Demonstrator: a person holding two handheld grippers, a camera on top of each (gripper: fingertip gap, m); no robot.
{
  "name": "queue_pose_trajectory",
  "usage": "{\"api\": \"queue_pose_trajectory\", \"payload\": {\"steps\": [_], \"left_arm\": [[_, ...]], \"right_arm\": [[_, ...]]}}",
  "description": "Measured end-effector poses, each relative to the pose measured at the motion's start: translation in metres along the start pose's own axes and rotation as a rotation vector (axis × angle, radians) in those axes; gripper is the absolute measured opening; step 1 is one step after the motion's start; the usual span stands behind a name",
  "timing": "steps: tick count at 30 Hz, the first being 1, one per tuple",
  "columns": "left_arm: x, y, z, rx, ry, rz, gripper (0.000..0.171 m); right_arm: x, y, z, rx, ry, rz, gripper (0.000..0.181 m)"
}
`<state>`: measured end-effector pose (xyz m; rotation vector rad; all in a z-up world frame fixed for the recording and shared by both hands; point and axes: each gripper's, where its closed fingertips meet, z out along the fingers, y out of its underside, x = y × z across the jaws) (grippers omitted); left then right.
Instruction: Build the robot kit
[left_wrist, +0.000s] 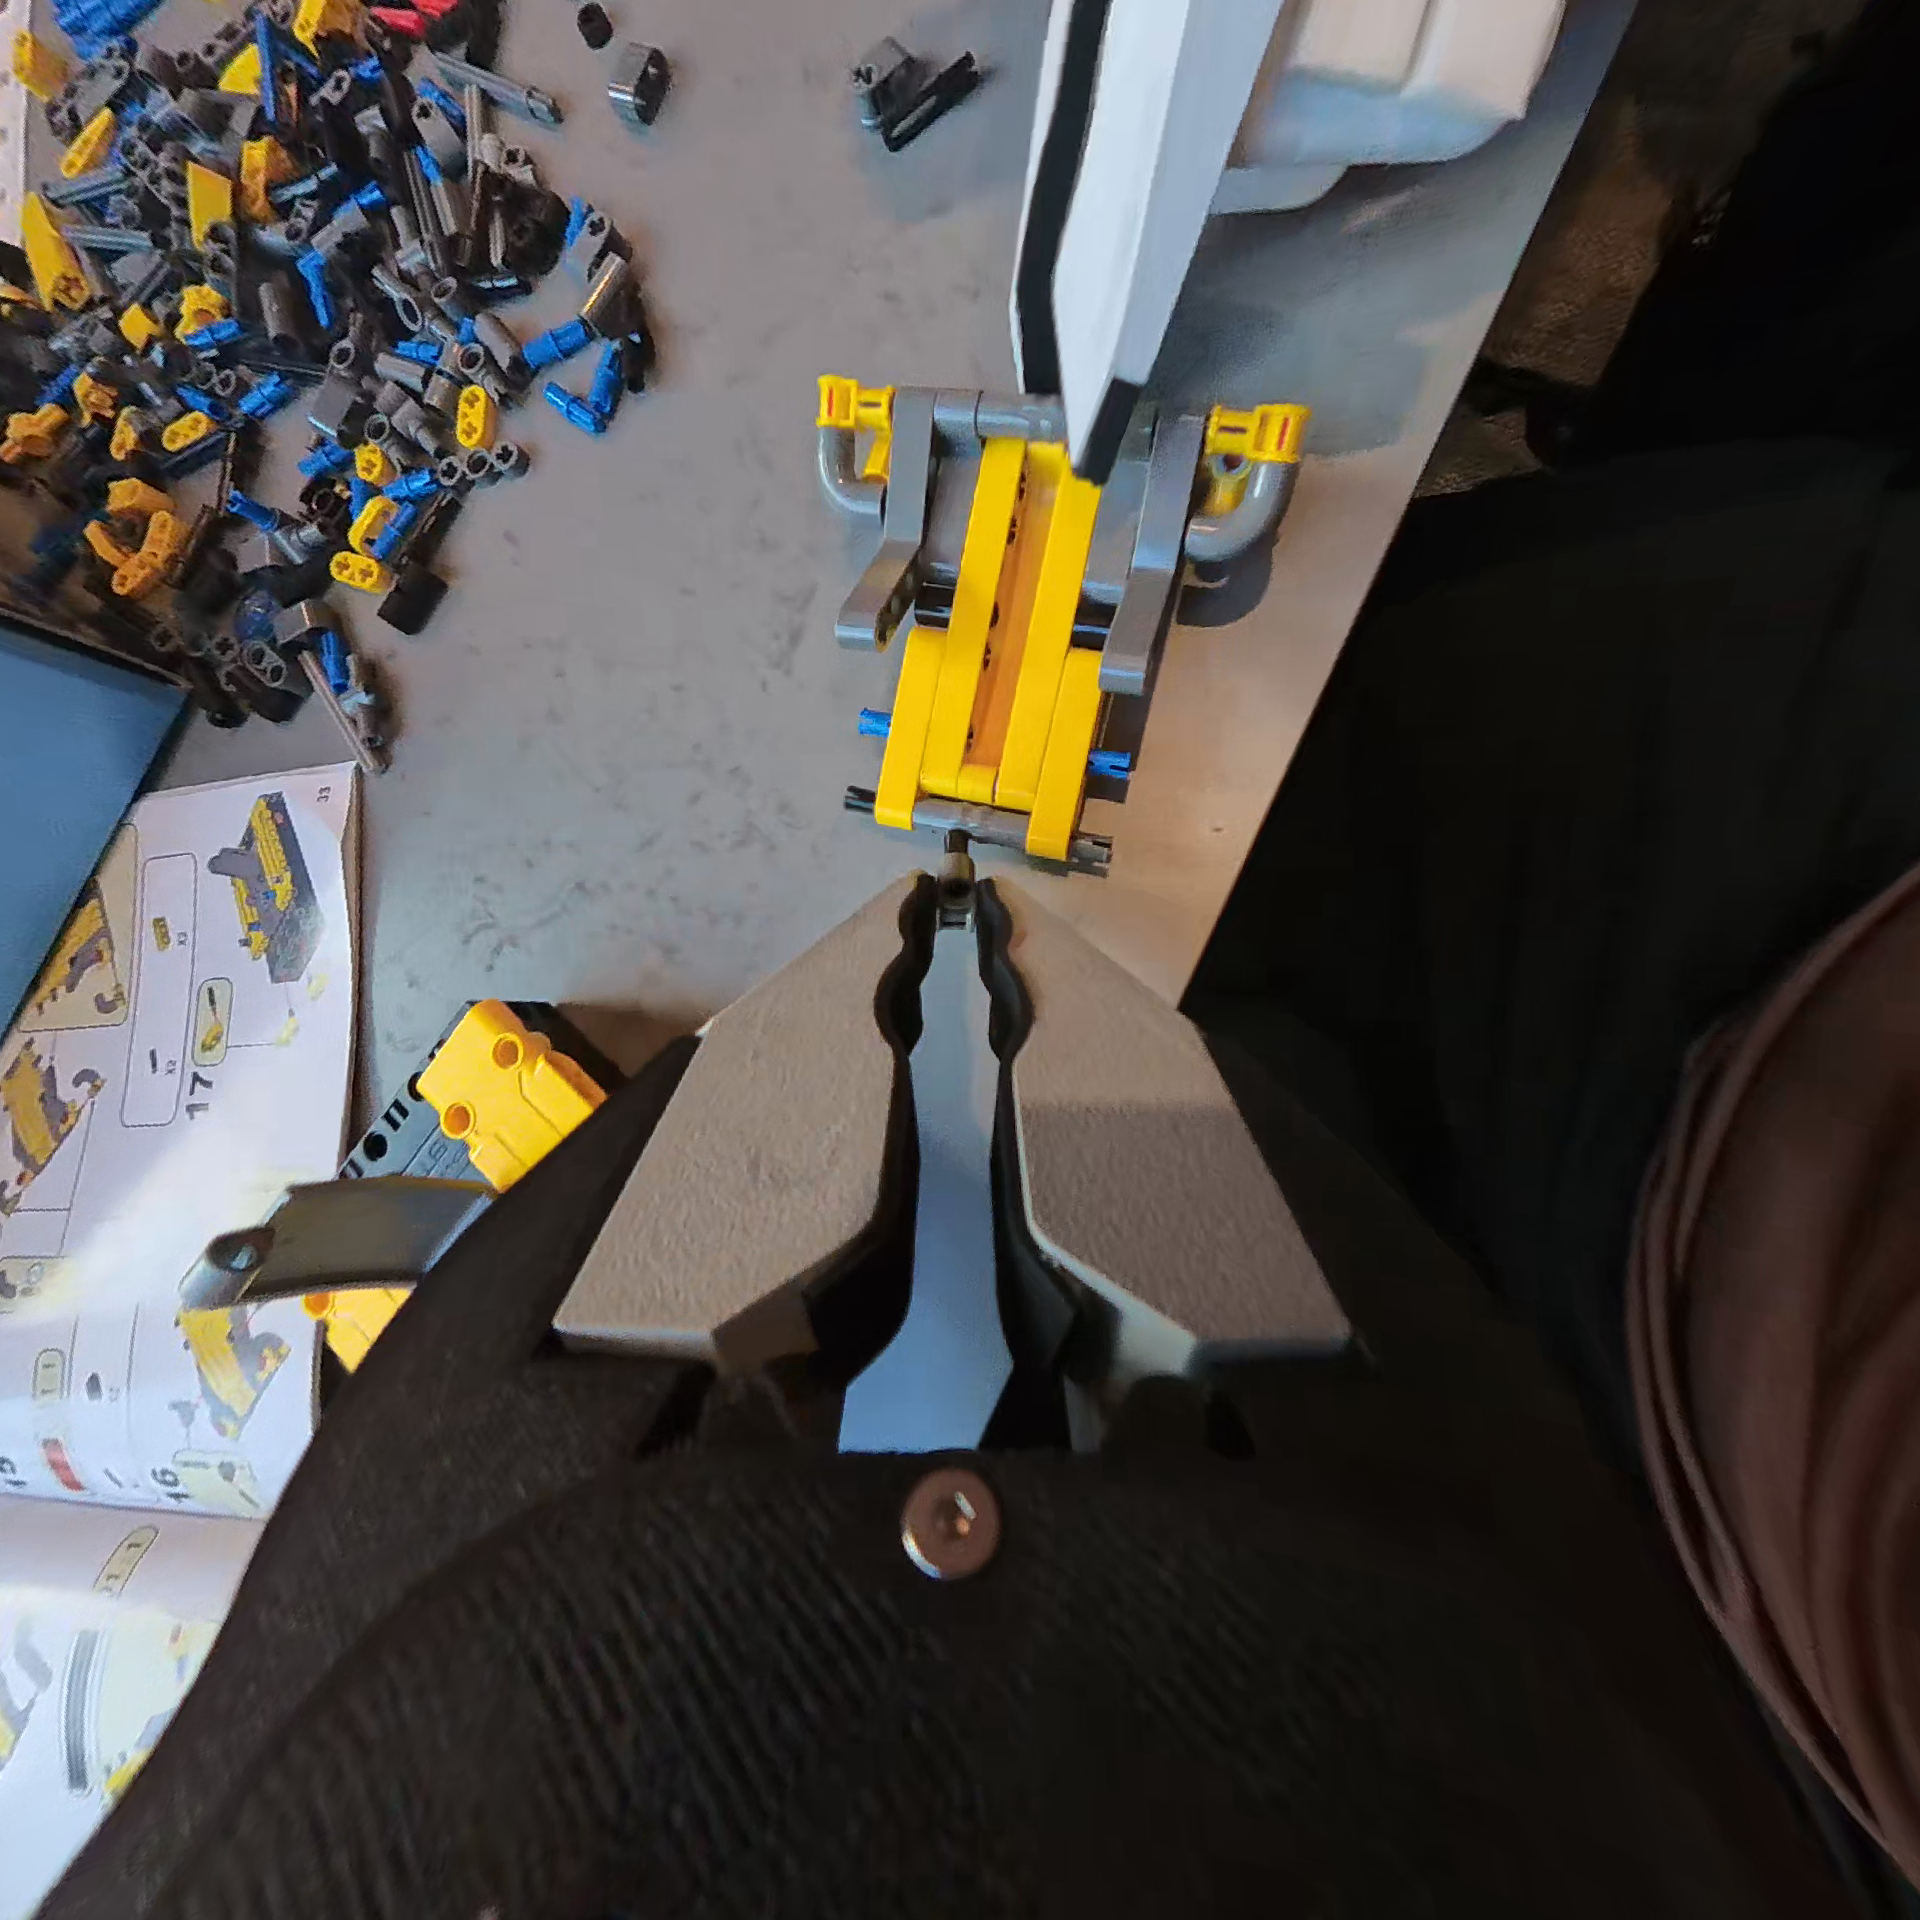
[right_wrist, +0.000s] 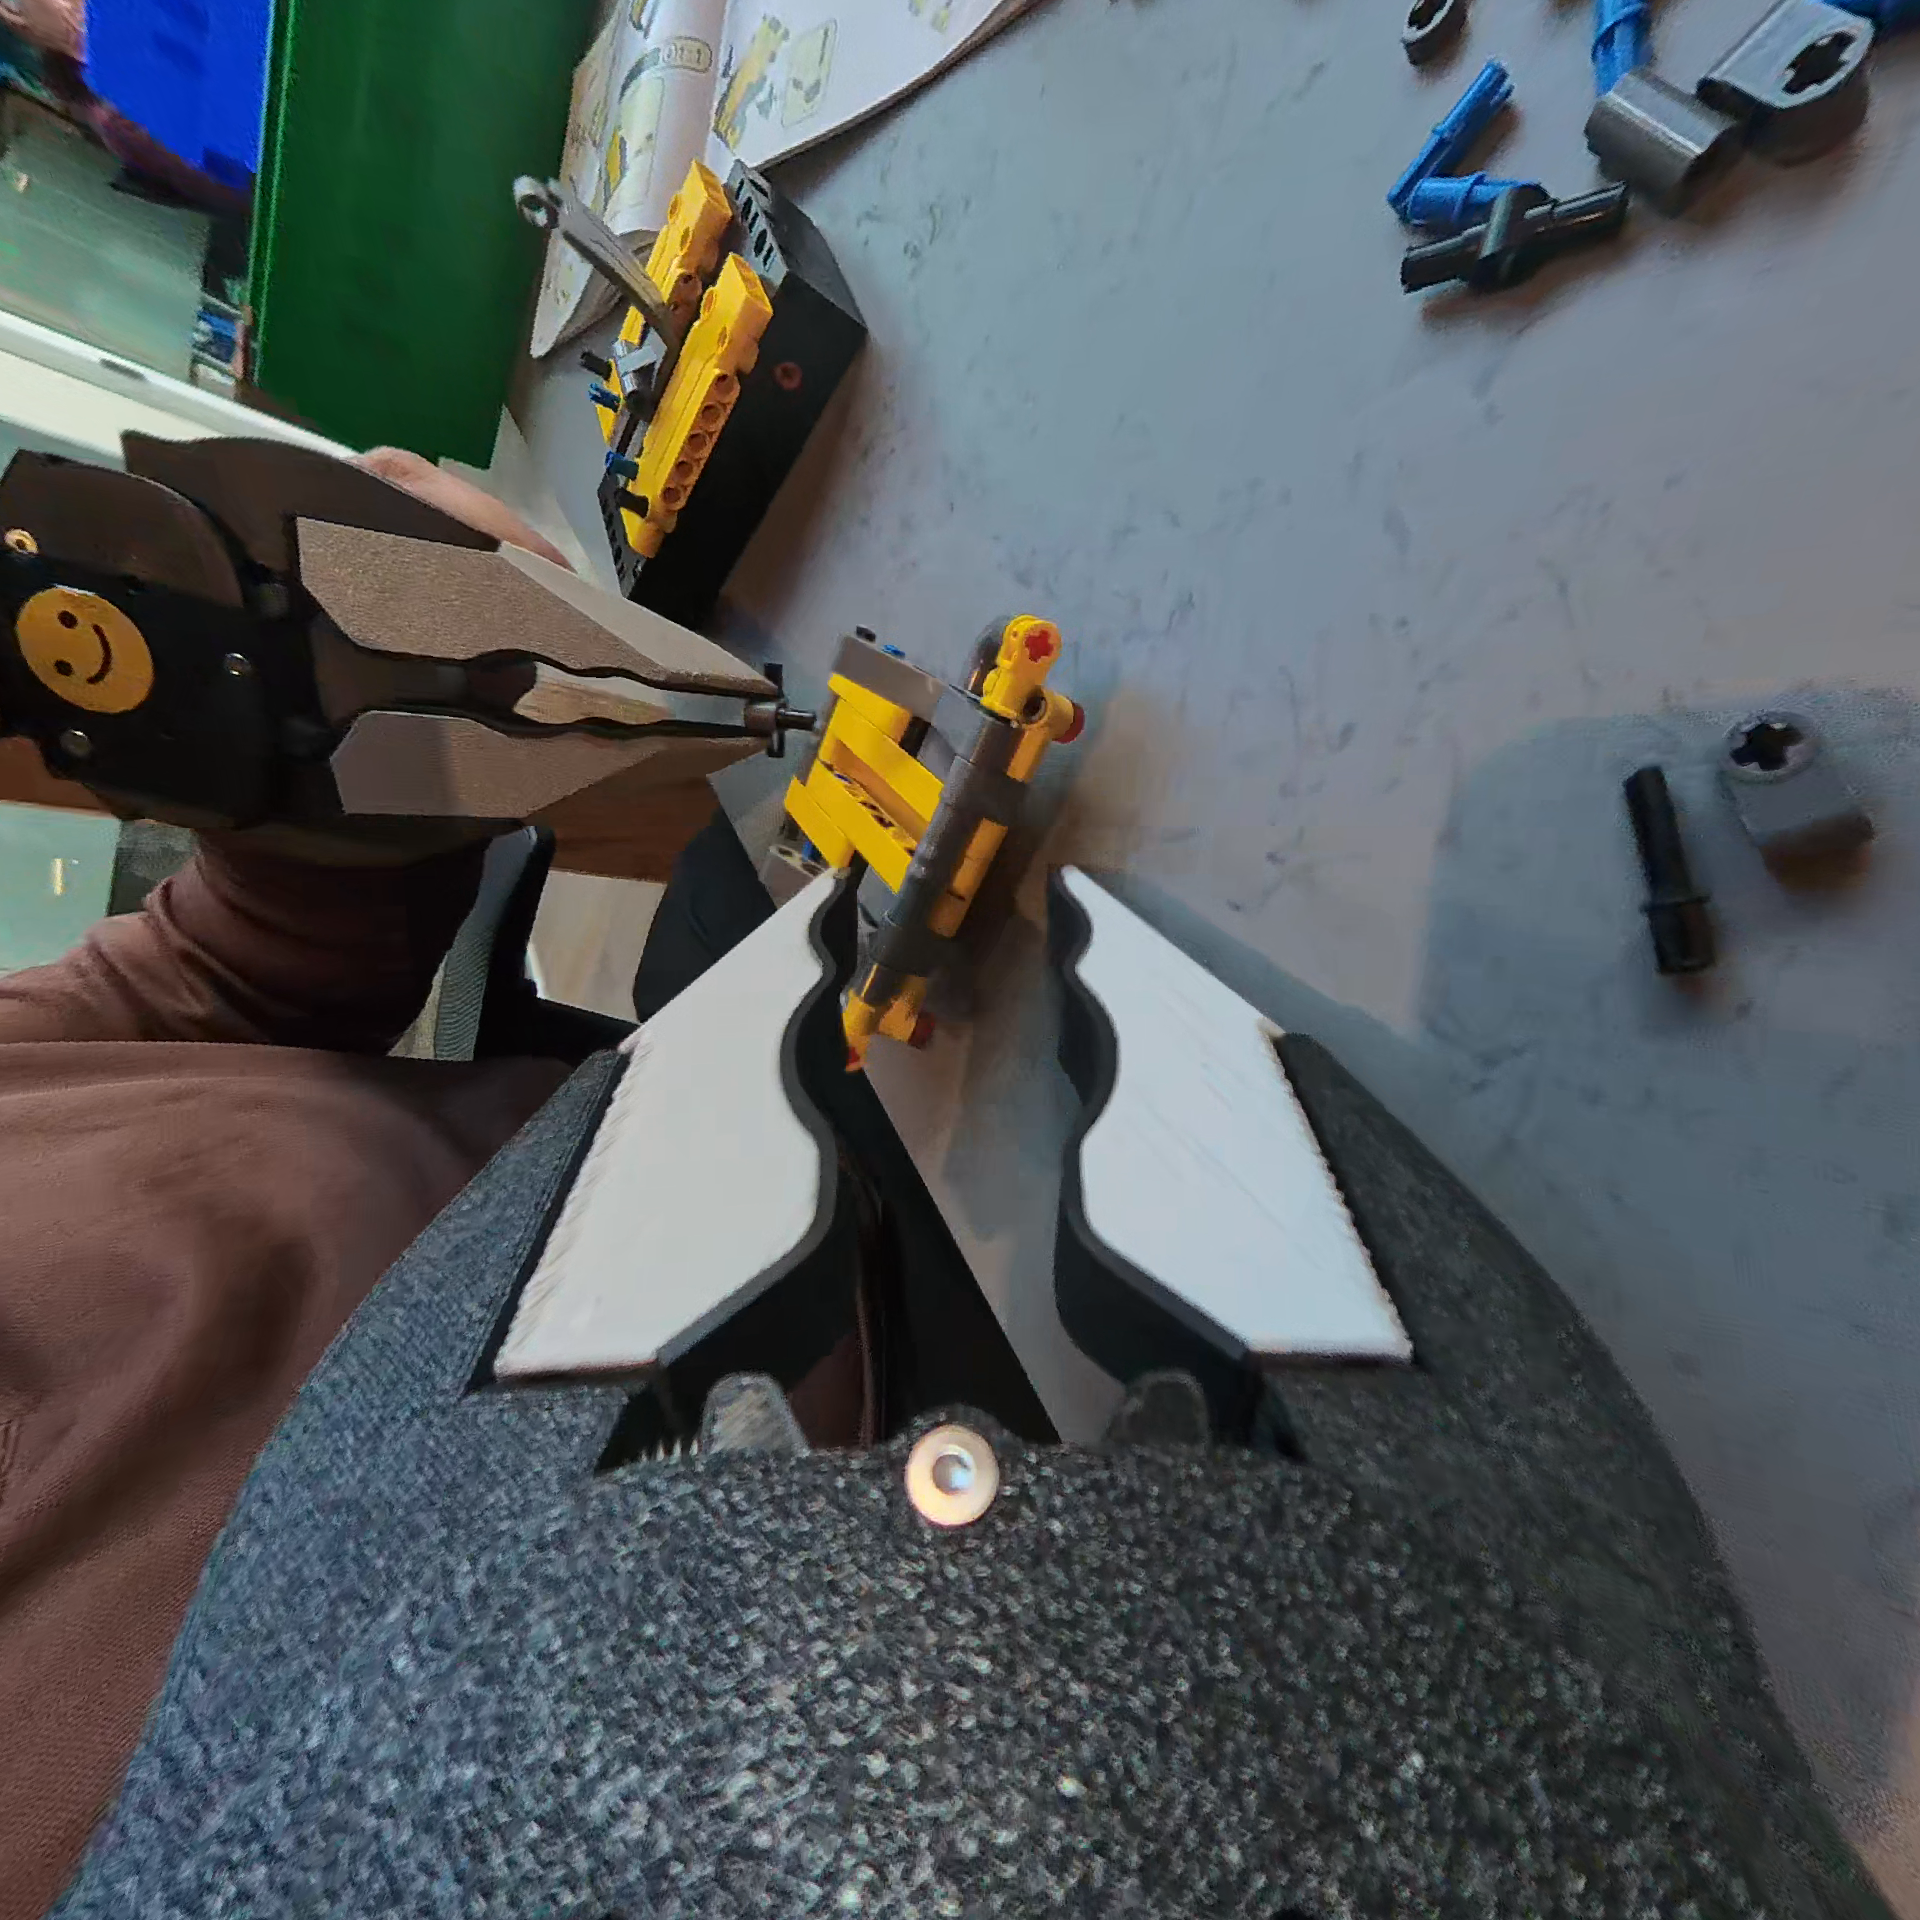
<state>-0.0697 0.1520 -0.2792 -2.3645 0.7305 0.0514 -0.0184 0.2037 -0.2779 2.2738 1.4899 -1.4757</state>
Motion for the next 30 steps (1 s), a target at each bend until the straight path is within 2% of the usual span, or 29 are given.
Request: {"api": "queue_pose_trajectory", "payload": {"steps": [5, 8, 11, 14, 17, 21, 30], "left_arm": [[0.002, -0.003, 0.007, 0.005, 0.027, -0.015, 0.005], [0.004, -0.003, 0.01, 0.008, 0.03, -0.02, 0.005], [0.002, -0.001, 0.005, 0.024, 0.025, -0.039, 0.005], [-0.007, 0.0, -0.008, 0.051, -0.012, -0.058, 0.005], [-0.017, -0.012, -0.029, 0.145, -0.058, -0.076, 0.005], [-0.016, -0.025, -0.044, 0.25, -0.043, -0.139, 0.005], [0.009, -0.024, -0.037, 0.301, 0.013, -0.16, 0.005]], "right_arm": [[0.003, -0.001, 0.005, -0.034, -0.018, 0.008, 0.018], [0.0, 0.001, 0.007, -0.064, -0.029, -0.017, 0.016], [-0.004, -0.004, 0.007, -0.019, -0.023, -0.084, 0.013], [-0.014, -0.023, -0.002, 0.146, 0.035, -0.257, 0.012], [-0.032, -0.039, -0.014, 0.334, 0.134, -0.499, 0.011], [-0.042, -0.04, -0.024, 0.508, 0.299, -0.78, 0.01], [-0.052, -0.006, -0.03, 0.459, 0.442, -1.176, 0.011]]}}
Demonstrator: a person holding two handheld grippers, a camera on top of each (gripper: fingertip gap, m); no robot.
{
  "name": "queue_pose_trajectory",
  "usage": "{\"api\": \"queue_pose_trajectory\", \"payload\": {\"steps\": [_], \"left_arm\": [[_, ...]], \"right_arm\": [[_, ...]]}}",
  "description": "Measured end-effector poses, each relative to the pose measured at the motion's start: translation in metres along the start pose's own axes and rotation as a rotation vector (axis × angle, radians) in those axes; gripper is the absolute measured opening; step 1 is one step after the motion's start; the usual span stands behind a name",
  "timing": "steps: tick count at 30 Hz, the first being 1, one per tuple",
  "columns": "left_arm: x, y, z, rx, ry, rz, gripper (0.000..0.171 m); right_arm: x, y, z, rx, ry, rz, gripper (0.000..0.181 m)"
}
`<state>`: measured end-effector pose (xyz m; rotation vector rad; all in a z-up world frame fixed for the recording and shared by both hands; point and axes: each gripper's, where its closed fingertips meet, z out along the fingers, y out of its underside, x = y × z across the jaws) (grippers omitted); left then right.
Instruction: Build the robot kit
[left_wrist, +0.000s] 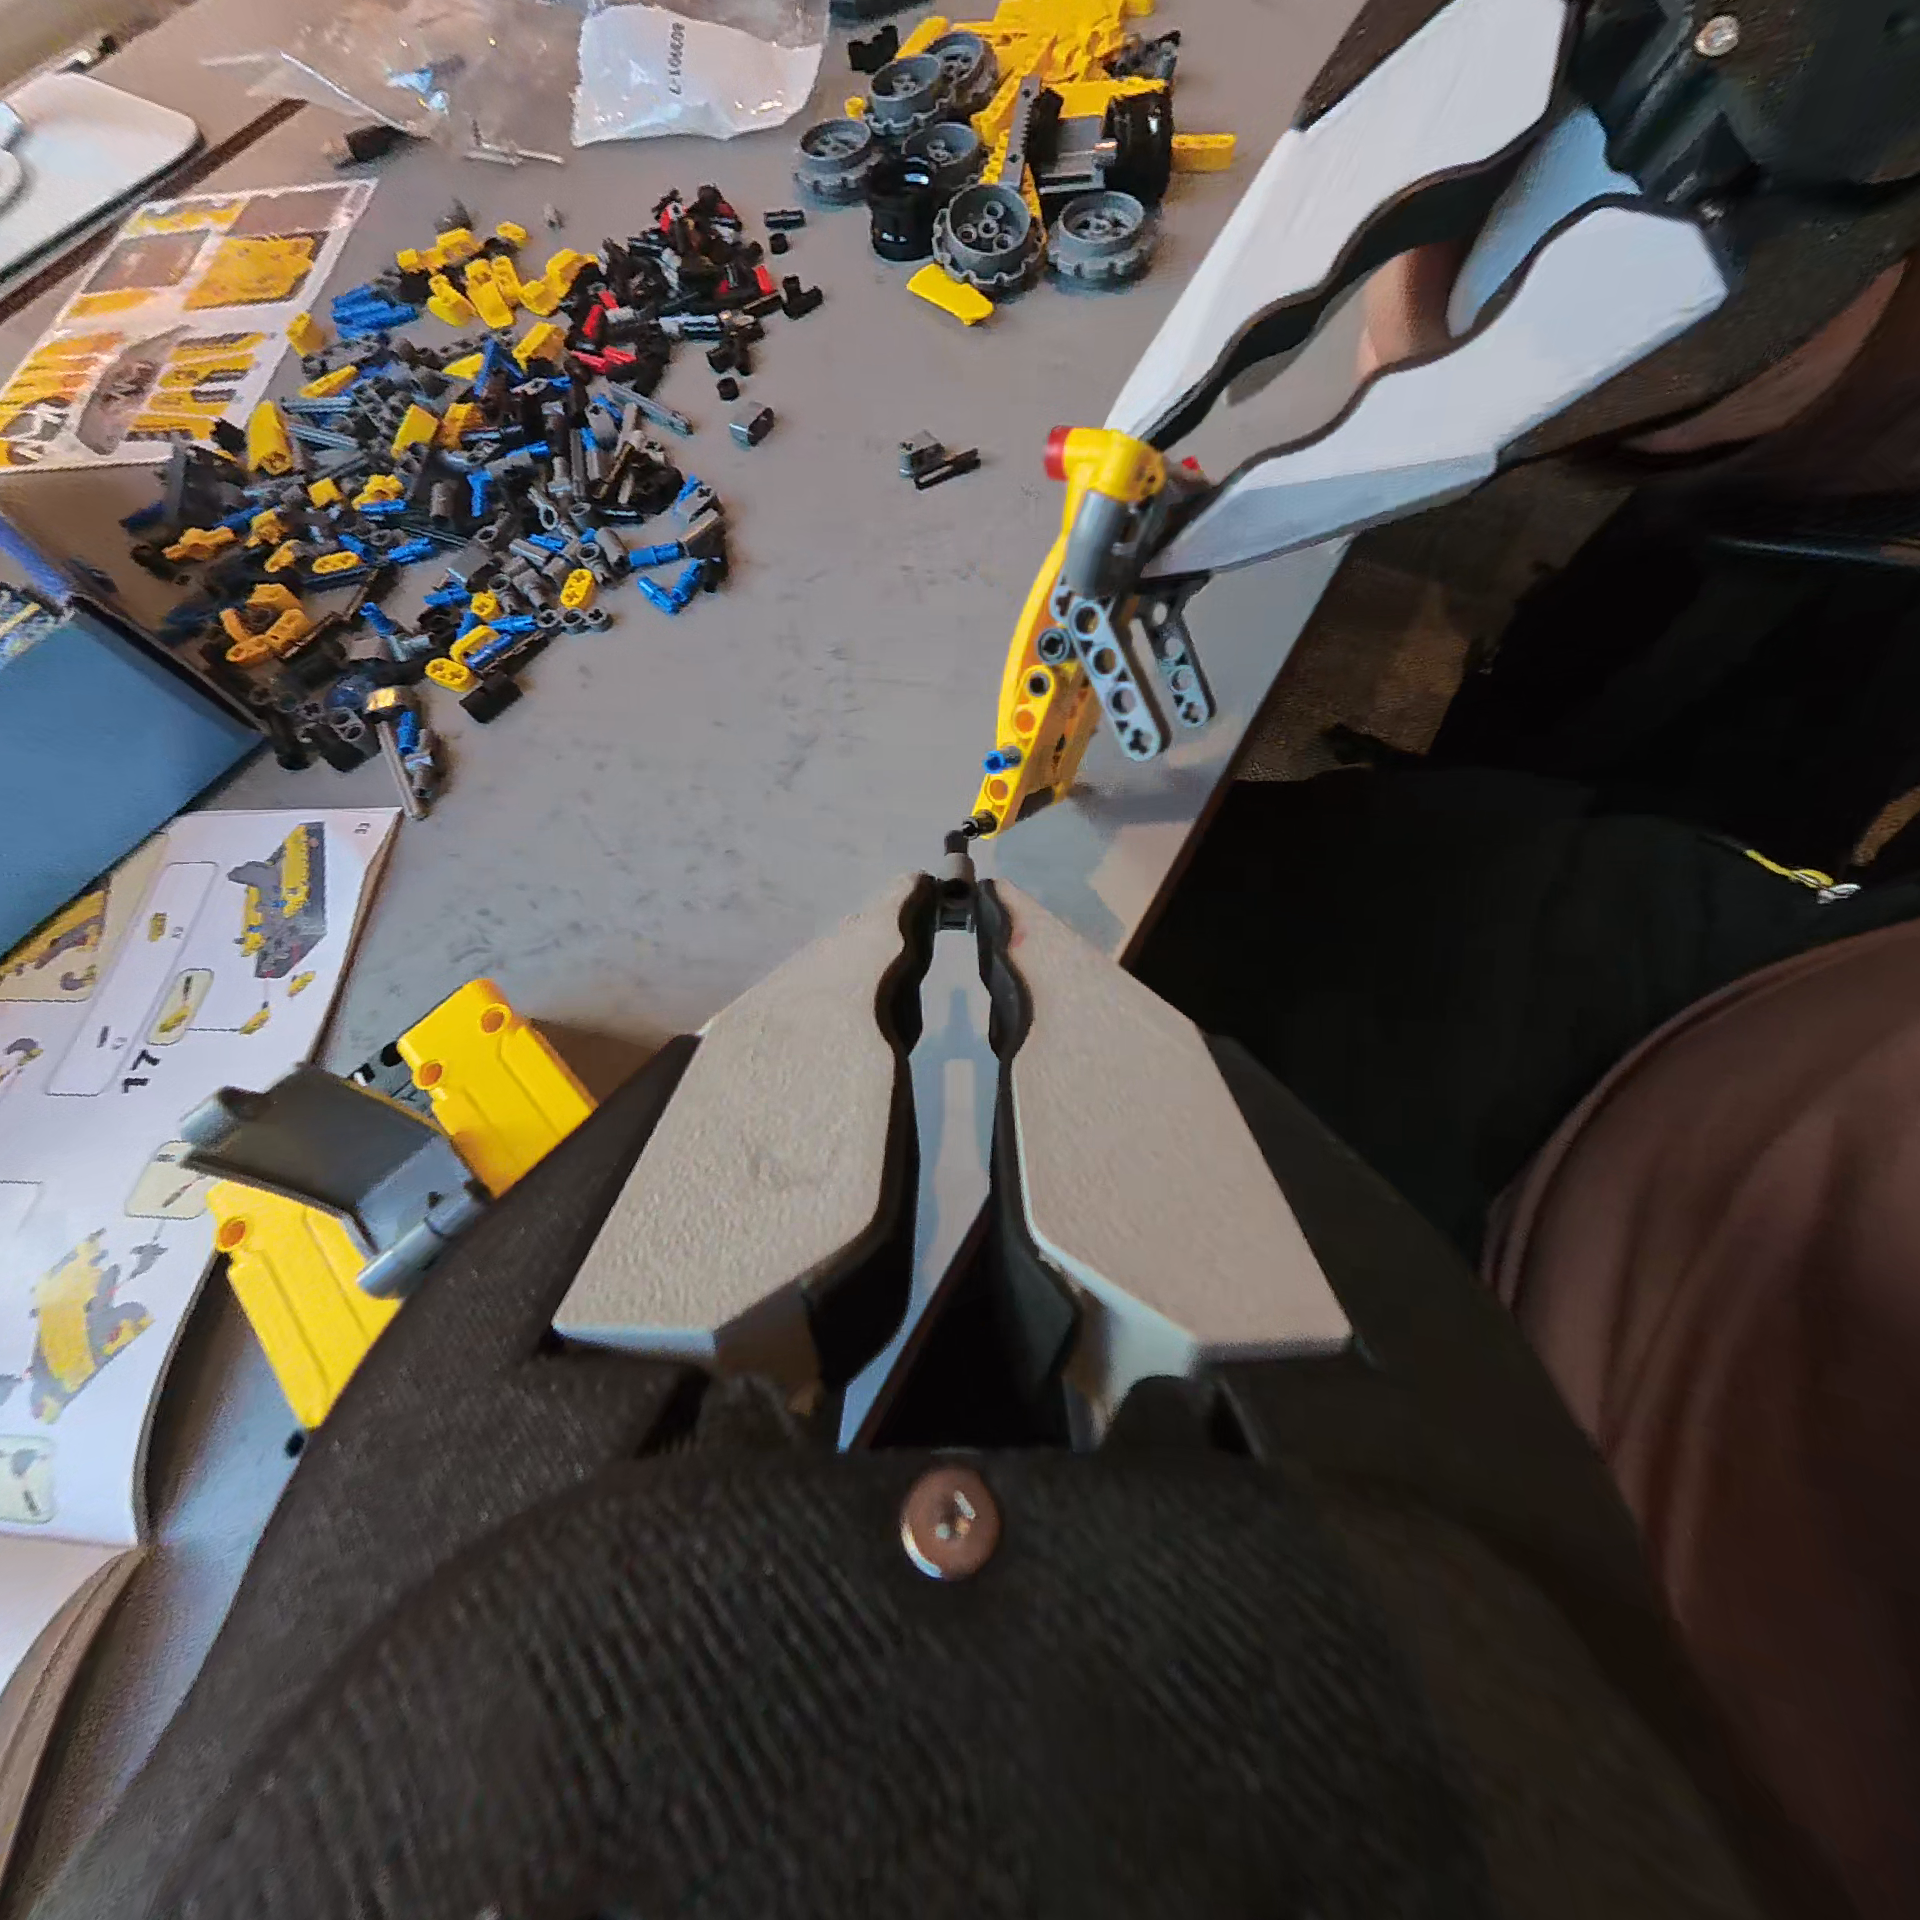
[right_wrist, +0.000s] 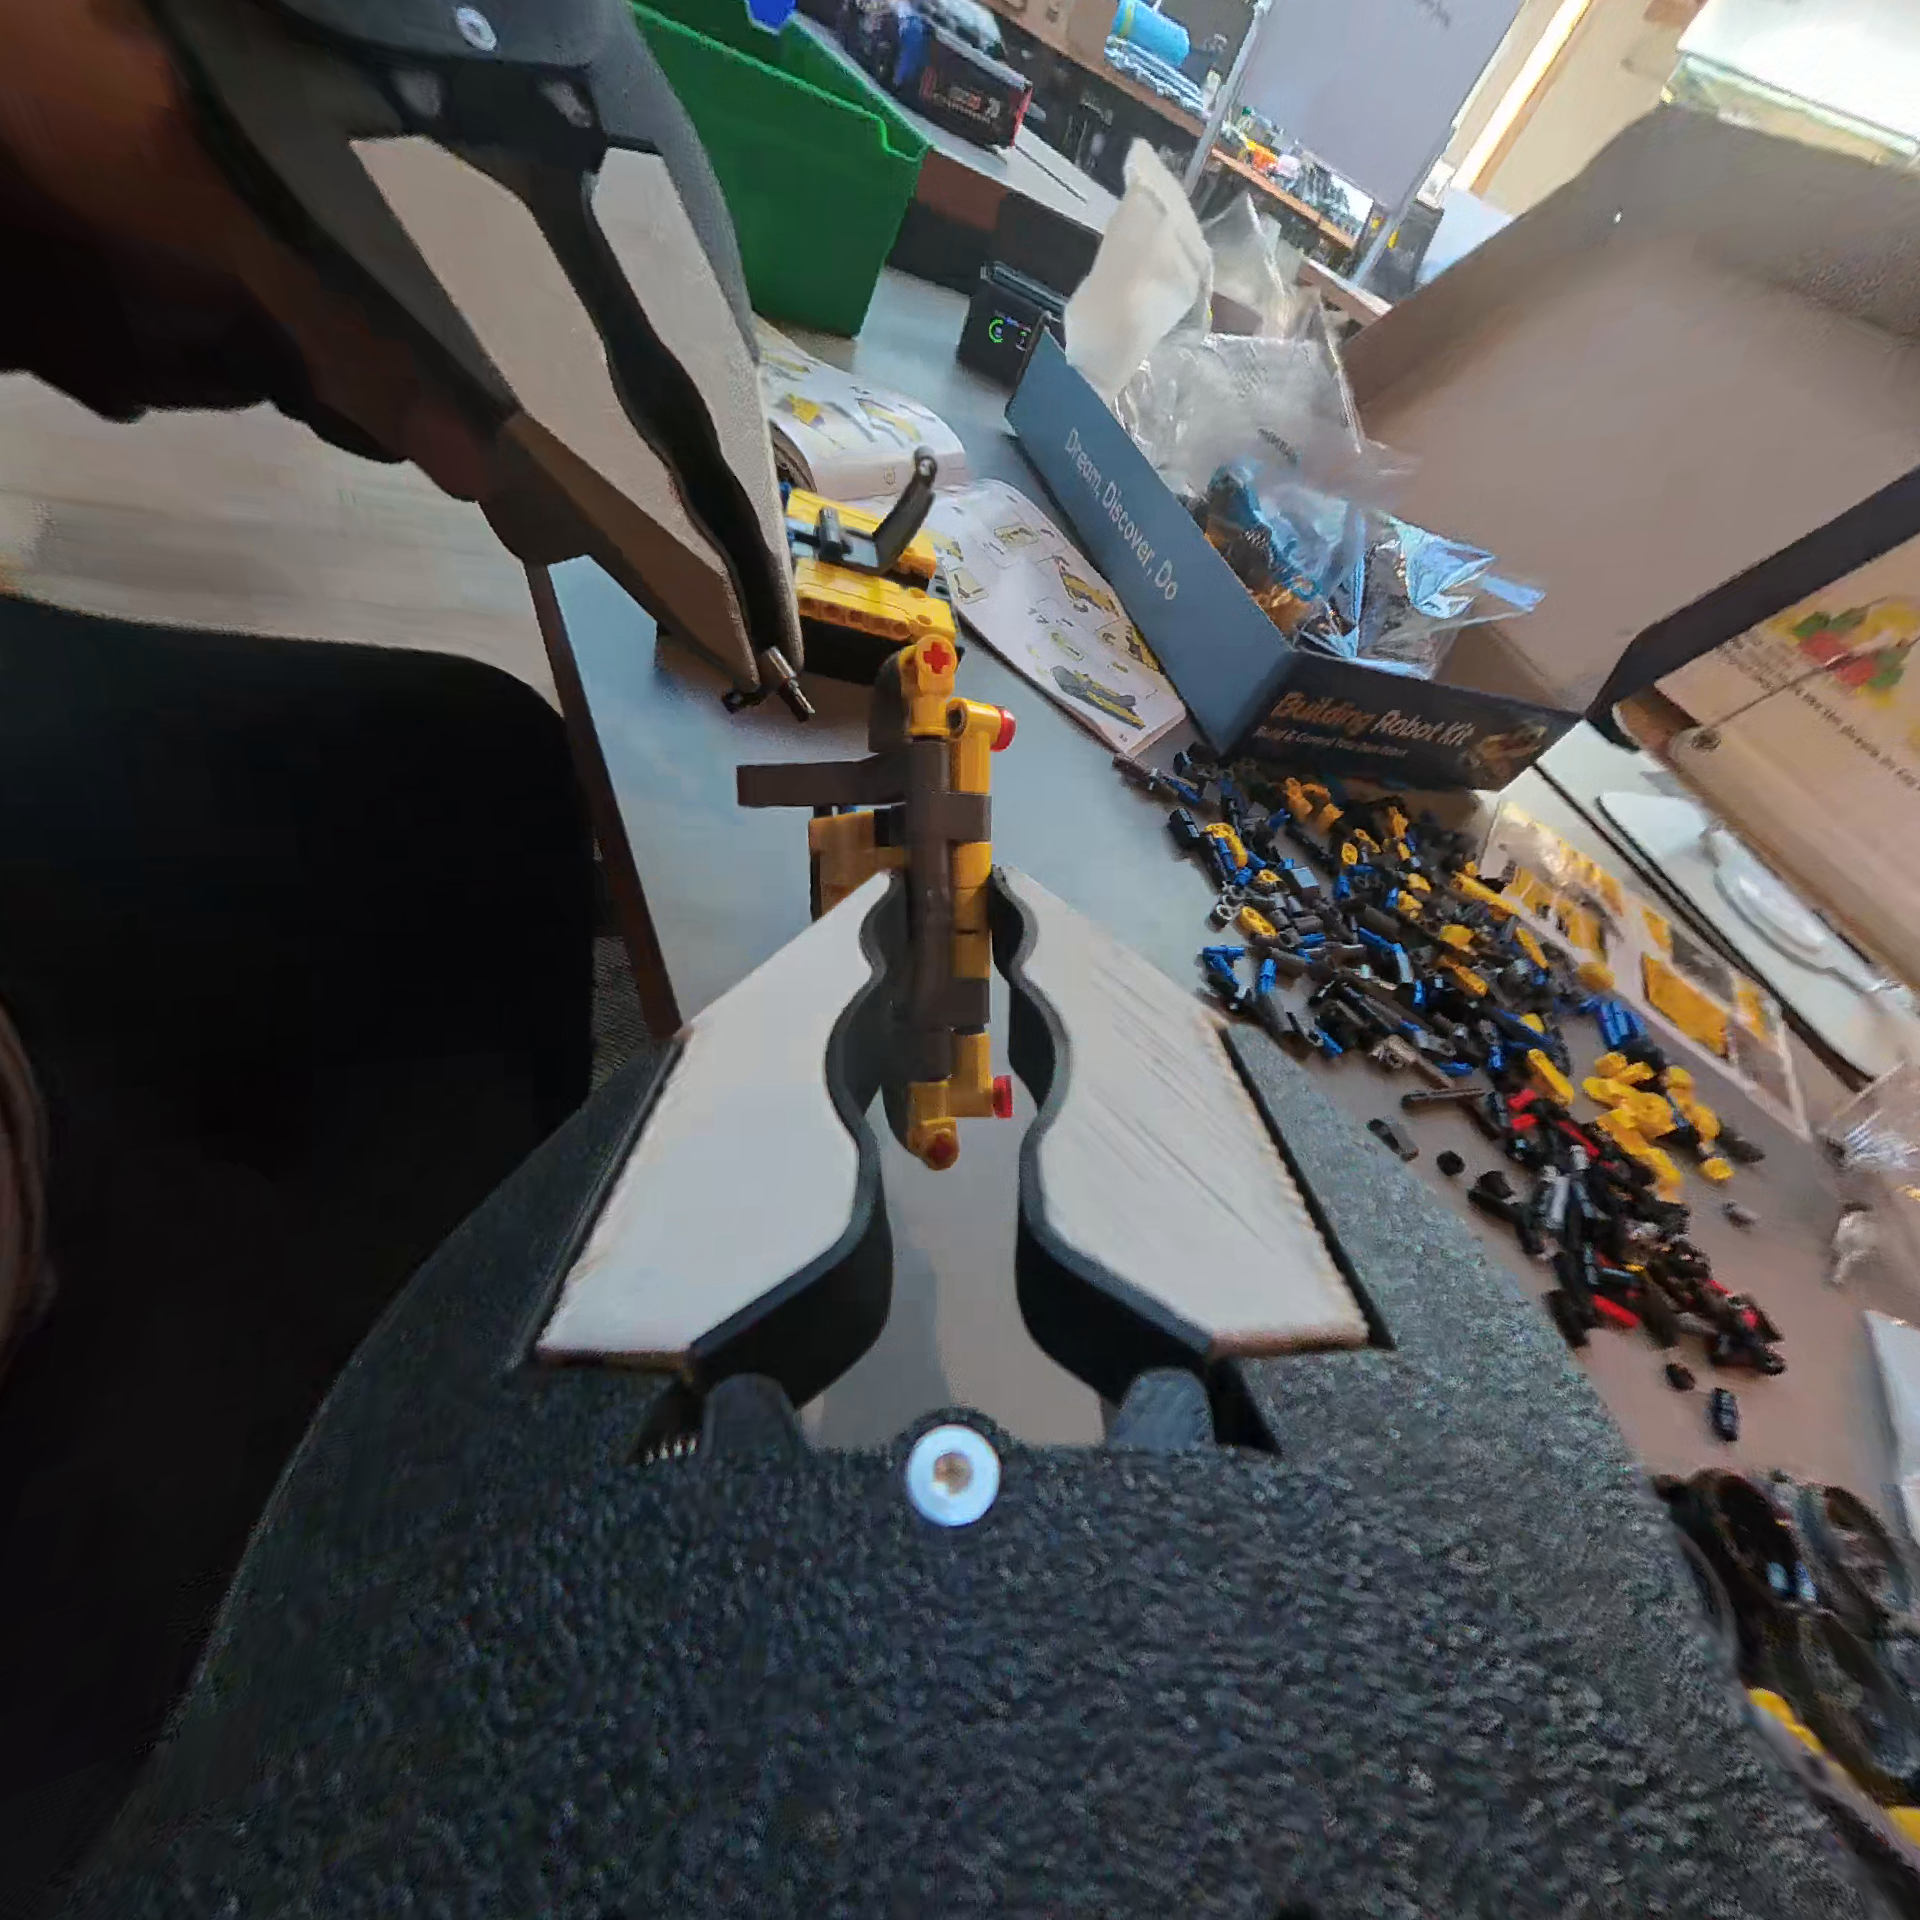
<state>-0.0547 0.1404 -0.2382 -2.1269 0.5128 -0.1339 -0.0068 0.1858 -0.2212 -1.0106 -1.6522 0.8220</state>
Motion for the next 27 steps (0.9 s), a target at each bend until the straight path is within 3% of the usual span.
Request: {"api": "queue_pose_trajectory", "payload": {"steps": [4, 10, 15, 19, 22, 27], "left_arm": [[0.012, 0.005, 0.0, -0.007, 0.032, 0.009, 0.005], [0.025, 0.001, 0.0, 0.027, 0.05, 0.018, 0.005], [0.008, -0.007, -0.004, 0.077, -0.028, 0.009, 0.005], [-0.001, -0.004, -0.01, 0.089, -0.05, -0.022, 0.005], [0.004, 0.007, -0.01, 0.066, -0.049, -0.017, 0.005], [0.011, 0.015, -0.008, 0.066, -0.023, -0.024, 0.005]], "right_arm": [[-0.01, 0.01, -0.006, -0.047, 0.024, -0.17, 0.011], [-0.012, 0.028, -0.008, -0.138, 0.038, -0.231, 0.011], [0.018, 0.005, 0.007, -0.153, 0.161, -0.237, 0.012], [0.026, -0.001, 0.029, -0.194, 0.231, -0.39, 0.012], [0.016, 0.015, 0.028, -0.224, 0.2, -0.445, 0.012], [0.007, 0.04, 0.002, -0.269, 0.204, -0.681, 0.011]]}}
